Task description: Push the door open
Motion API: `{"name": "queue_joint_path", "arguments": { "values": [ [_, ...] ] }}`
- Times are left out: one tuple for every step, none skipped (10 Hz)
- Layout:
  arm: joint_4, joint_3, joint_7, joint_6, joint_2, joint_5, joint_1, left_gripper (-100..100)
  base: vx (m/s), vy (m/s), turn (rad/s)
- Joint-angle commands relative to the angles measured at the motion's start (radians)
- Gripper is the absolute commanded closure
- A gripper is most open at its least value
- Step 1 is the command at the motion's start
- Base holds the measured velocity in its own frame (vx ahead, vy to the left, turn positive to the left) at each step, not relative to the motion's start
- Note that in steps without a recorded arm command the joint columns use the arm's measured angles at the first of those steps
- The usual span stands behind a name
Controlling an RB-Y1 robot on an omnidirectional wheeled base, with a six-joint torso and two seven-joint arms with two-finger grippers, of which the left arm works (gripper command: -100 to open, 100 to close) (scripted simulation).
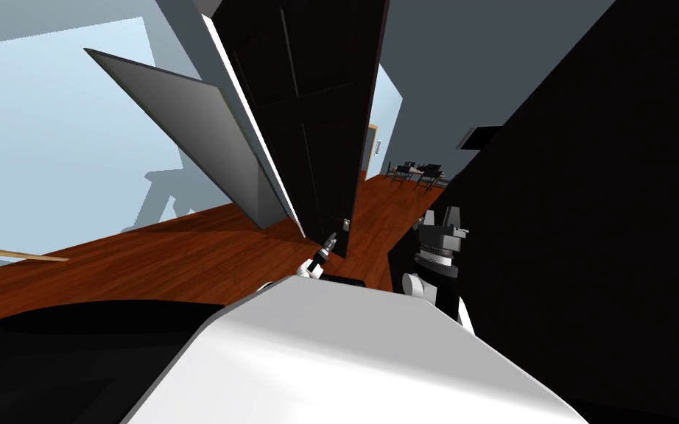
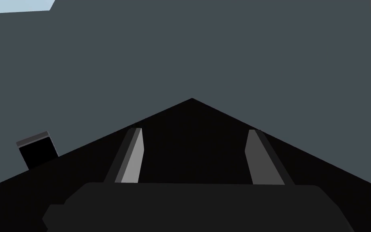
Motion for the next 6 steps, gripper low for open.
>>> {"name": "queue_joint_path", "arguments": {
  "values": [
    [0.004, 0.003, -0.003, -0.002, 0.0, 0.001, -0.002, -100, 0.163, -0.039, -0.019],
    [0.005, 0.004, -0.005, -0.003, 0.0, 0.002, -0.003, -100, 0.156, -0.057, -0.011],
    [0.007, 0.007, -0.008, -0.005, -0.001, 0.003, -0.004, -100, 0.164, -0.076, -0.024],
    [0.009, 0.009, -0.009, -0.006, -0.001, 0.003, -0.004, -100, 0.187, -0.08, -0.022],
    [0.011, 0.012, -0.012, -0.007, -0.003, 0.005, -0.005, -100, 0.191, -0.068, -0.027],
    [0.014, 0.015, -0.016, -0.009, -0.006, 0.006, -0.006, -100, 0.169, -0.082, -0.038]
  ]
}}
